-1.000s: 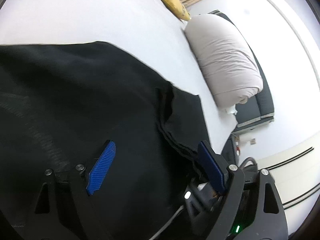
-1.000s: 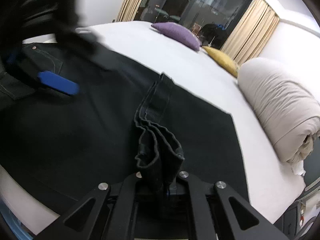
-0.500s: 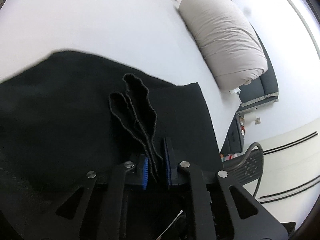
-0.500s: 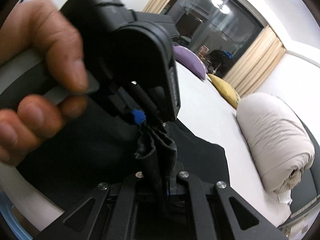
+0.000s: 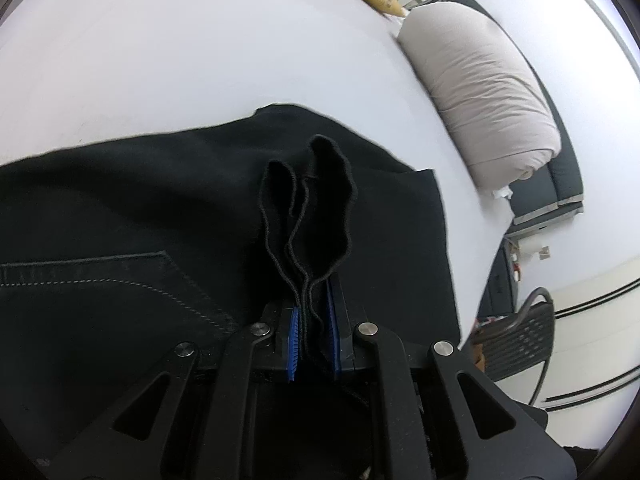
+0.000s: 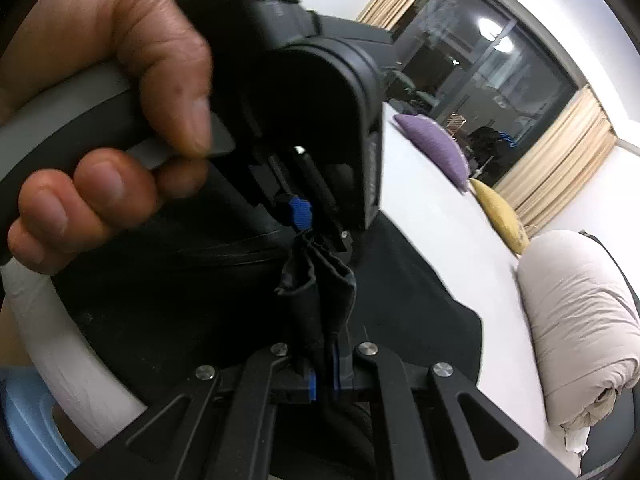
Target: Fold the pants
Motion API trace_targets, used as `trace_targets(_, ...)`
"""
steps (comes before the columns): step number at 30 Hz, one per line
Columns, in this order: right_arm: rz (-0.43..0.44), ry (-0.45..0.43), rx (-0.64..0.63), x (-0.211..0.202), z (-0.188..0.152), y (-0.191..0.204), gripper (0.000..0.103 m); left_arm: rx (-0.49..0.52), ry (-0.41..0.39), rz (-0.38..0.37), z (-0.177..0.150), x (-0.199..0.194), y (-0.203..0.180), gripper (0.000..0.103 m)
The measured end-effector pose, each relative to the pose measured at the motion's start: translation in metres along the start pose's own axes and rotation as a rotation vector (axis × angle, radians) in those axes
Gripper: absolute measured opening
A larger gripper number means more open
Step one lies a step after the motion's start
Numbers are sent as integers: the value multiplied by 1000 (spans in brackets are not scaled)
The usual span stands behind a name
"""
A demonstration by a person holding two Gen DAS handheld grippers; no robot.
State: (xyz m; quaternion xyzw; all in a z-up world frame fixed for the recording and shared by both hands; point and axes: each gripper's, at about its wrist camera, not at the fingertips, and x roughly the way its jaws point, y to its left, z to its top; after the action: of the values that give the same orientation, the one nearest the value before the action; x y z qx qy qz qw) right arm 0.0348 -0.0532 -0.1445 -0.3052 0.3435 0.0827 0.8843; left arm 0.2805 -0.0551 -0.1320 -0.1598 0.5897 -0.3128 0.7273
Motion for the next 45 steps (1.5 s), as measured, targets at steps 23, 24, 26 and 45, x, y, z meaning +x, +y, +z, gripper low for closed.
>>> trace_targets(23, 703, 79, 880, 12, -106, -192, 41, 250, -144, 212, -42, -19, -59, 14)
trace_targets(24, 741, 67, 968, 26, -118, -216, 41, 287, -124, 214, -46, -6, -67, 14)
trace_targets(26, 774, 61, 1090, 44, -135, -242, 41, 315, -60, 259, -57, 22, -71, 14)
trace_targets(45, 980, 193, 1309, 92, -223, -230, 7, 373, -49, 262, -98, 14, -27, 14)
